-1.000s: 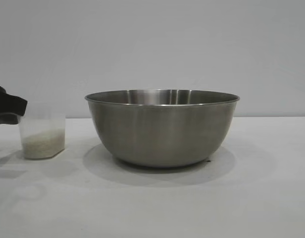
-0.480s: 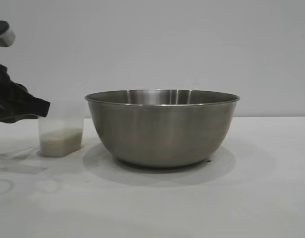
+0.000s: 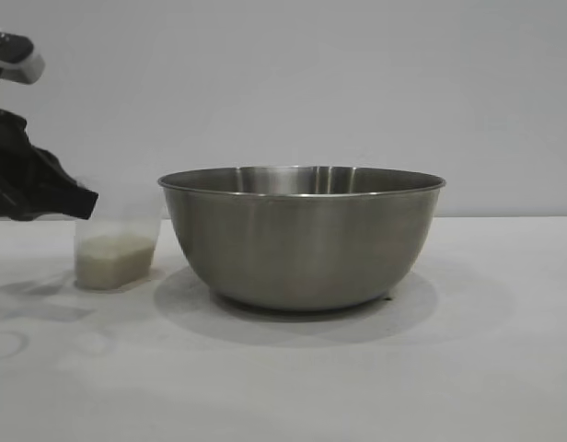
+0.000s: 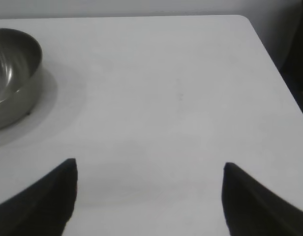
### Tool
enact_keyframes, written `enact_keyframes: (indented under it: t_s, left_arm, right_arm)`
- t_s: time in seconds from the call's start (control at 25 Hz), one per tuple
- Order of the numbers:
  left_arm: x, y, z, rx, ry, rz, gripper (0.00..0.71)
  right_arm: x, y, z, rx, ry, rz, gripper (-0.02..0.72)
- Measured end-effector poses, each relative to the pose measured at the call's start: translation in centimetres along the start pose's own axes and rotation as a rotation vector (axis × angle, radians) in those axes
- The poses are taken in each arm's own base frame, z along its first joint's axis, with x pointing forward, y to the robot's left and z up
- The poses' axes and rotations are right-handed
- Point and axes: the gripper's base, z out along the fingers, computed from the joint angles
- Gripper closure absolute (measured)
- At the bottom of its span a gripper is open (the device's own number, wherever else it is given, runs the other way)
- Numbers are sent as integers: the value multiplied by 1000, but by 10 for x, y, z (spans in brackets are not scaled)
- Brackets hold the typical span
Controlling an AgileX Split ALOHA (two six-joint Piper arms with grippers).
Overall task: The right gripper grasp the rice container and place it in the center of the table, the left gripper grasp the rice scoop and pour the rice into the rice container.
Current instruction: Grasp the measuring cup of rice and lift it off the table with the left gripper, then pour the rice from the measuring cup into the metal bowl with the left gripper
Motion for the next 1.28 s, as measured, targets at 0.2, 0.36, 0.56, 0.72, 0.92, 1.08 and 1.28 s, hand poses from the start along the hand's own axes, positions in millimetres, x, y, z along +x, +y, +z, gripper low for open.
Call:
enact_keyframes:
  t_s: [0.2, 0.36, 0.56, 0.72, 0.92, 1.08, 1.28]
  left_arm:
    - [-29, 8, -7, -35, -96, 61, 710]
    - [-55, 10, -15, -32, -190, 154, 710]
    - [-88, 3, -9, 60, -346, 337, 710]
    - [-113, -2, 1, 116, -467, 468, 710]
    - [-131, -8, 6, 166, -576, 633, 710]
    - [-137, -16, 5, 224, -647, 794, 710]
    - [-138, -28, 2, 279, -720, 966, 710]
  right_arm:
    - [0, 0, 0, 0, 0, 0, 183]
    - [0, 0, 0, 0, 0, 0, 183]
    - [0, 0, 0, 0, 0, 0, 183]
    - [0, 0, 0, 0, 0, 0, 183]
    - [0, 0, 0, 0, 0, 0, 183]
    - [0, 0, 0, 0, 0, 0, 183]
    - [0, 0, 0, 0, 0, 0, 183]
